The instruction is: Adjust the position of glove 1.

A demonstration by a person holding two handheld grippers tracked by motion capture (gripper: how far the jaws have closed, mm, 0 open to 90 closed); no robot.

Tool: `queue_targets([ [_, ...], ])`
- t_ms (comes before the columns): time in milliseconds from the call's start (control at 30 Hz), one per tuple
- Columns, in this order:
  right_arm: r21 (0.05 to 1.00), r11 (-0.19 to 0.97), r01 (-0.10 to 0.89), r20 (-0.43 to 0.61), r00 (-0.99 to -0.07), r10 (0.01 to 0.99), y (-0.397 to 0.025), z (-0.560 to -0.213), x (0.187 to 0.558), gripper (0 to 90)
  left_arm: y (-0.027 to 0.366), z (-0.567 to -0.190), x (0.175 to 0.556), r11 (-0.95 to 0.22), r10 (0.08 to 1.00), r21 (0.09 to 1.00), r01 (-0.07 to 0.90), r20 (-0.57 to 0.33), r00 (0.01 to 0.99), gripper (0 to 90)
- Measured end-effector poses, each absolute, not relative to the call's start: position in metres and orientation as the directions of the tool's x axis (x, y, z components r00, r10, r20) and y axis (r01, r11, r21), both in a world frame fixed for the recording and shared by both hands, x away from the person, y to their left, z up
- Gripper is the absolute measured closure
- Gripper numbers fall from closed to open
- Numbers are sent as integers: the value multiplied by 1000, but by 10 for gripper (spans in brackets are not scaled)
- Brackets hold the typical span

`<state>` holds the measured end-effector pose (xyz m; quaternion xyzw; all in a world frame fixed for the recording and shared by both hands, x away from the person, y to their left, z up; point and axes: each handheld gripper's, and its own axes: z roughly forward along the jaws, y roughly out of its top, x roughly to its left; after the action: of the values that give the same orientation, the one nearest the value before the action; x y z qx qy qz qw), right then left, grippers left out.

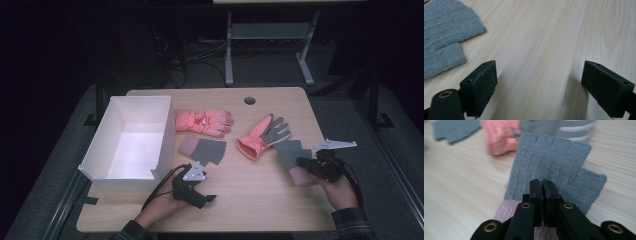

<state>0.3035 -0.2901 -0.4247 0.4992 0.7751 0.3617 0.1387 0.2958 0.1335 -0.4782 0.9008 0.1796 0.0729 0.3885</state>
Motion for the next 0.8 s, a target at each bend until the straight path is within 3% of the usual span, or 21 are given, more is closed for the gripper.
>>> queue_targets([
  [467, 732, 339, 591, 190, -656, 731, -224, -410, 283, 866, 133, -478, 295, -629, 385, 728, 273, -13, 923, 125],
  [800, 705, 420, 571, 186, -720, 668, -183, -419, 285, 866, 133, -478, 295, -630, 386, 727, 275, -15, 923, 125],
])
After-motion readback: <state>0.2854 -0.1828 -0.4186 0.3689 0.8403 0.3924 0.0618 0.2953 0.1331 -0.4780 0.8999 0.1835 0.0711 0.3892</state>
